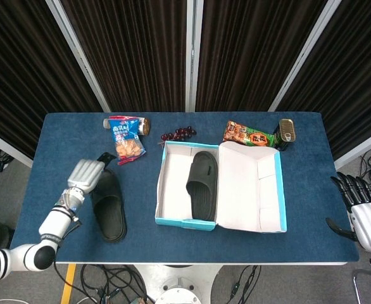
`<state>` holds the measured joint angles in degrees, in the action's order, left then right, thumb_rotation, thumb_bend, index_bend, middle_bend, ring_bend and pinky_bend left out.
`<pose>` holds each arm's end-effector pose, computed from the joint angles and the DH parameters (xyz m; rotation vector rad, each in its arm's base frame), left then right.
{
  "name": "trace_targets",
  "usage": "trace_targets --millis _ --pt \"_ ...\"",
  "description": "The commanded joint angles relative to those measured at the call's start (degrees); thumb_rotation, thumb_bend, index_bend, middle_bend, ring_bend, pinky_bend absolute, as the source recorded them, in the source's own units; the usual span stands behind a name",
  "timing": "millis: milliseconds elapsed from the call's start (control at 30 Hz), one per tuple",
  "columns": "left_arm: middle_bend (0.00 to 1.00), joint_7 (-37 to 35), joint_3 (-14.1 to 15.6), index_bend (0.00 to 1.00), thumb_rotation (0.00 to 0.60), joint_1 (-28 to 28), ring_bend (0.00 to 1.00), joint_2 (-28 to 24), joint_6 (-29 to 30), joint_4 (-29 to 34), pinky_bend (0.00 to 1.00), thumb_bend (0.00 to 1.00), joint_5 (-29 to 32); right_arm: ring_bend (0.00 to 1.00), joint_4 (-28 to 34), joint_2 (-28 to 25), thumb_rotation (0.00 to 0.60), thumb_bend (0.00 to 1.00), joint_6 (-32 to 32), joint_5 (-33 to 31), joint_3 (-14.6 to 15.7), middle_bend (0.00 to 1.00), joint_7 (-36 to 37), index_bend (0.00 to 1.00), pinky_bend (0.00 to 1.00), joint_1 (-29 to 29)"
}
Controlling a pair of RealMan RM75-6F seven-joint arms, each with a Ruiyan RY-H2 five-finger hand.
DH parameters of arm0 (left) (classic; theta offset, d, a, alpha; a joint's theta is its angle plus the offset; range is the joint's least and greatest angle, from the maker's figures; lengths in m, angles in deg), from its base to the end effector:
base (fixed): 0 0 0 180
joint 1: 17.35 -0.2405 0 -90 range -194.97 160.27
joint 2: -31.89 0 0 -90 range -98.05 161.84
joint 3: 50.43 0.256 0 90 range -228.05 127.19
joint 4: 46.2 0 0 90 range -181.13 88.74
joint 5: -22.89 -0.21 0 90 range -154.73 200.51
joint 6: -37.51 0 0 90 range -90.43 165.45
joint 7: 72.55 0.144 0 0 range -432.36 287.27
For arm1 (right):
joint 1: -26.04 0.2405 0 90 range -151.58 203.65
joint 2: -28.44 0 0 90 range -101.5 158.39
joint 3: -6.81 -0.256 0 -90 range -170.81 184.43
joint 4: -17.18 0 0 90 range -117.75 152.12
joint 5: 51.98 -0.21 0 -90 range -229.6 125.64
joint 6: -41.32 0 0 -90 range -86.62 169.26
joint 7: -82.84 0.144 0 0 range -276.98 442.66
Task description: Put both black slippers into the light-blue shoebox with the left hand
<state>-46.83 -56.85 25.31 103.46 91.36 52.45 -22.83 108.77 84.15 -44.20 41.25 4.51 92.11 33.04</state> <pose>-0.1926 0.3362 0.0552 -1.7639 -1.0787 -0.6562 -0.3000 -0.1901 0.1991 1.5150 -0.8370 0.9894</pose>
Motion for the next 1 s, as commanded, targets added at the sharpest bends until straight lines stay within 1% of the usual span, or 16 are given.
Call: trace_targets --millis 33,100,200,400,500,633,700,800,867,933,1000 --pt "0.11 -0.4 1.9 0.14 0.600 -1.2 0.60 0.1 -0.3 0.1 0.68 0.08 1.7 0.00 -0.1 0.1 0.600 0.13 0.1 0.1 0.0 0.04 0.0 0.00 0.00 0.1" --pt "0.11 -1.3 2.2 0.13 0.600 -1.5 0.60 0.5 -0.9 0.0 0.68 0.07 2.4 0.00 -0.1 0.1 0.600 0.13 0.0 0.3 0.1 0.04 -0.1 0.00 0.00 0.2" --pt "0.11 -2.9 2.2 0.13 0.600 -1.4 0.60 1.6 -2.8 -1.9 0.68 0.07 4.2 0.00 0.0 0.2 0.600 0.13 0.1 0.4 0.1 0.04 -0.1 0.00 0.00 0.3" --pt "0.11 -5.2 1.3 0.13 0.600 0.5 0.61 3.1 -8.1 -6.8 0.68 0.06 9.8 0.00 -0.1 0.3 0.600 0.13 -0.4 0.4 0.3 0.04 -0.1 0.00 0.00 0.0" --pt "0.12 -5.5 1.2 0.14 0.600 2.0 0.63 3.9 -10.8 -9.0 0.68 0.06 13.2 0.00 -0.1 0.4 0.600 0.13 -0.7 0.4 0.4 0.04 -0.1 0.00 0.00 -0.2" --pt "0.15 -6.5 1.2 0.17 0.600 3.6 0.67 4.7 -13.9 -11.0 0.69 0.06 16.8 0.00 -0.3 0.4 0.600 0.13 -1.0 0.3 0.5 0.04 0.1 0.00 0.00 -0.5" --pt "0.20 -7.1 1.3 0.21 0.600 4.1 0.70 5.2 -14.6 -11.9 0.71 0.06 17.8 0.00 -0.4 0.4 0.600 0.13 -1.1 0.3 0.5 0.04 0.2 0.00 0.00 -0.6" --pt "0.33 -8.3 1.3 0.31 0.600 4.2 0.76 6.1 -15.1 -13.0 0.75 0.08 18.6 0.00 -0.4 0.5 0.600 0.13 -1.2 0.4 0.6 0.04 0.3 0.00 0.00 -0.6" --pt "0.38 -9.2 1.6 0.35 0.600 4.3 0.78 6.3 -16.2 -13.7 0.77 0.10 18.7 0.00 -0.5 0.6 0.600 0.13 -1.2 0.4 0.6 0.04 0.3 0.00 0.00 -0.6" --pt "0.43 -10.1 1.5 0.40 0.600 3.9 0.79 6.7 -15.2 -14.0 0.80 0.12 18.1 0.00 -0.5 0.5 0.600 0.13 -1.3 0.4 0.5 0.04 0.3 0.00 0.00 -0.6" --pt "0.48 -11.6 0.9 0.45 0.600 2.9 0.81 6.6 -13.0 -13.4 0.82 0.14 16.8 0.00 -0.4 0.5 0.600 0.13 -1.5 0.4 0.5 0.04 0.2 0.00 0.00 -0.7"
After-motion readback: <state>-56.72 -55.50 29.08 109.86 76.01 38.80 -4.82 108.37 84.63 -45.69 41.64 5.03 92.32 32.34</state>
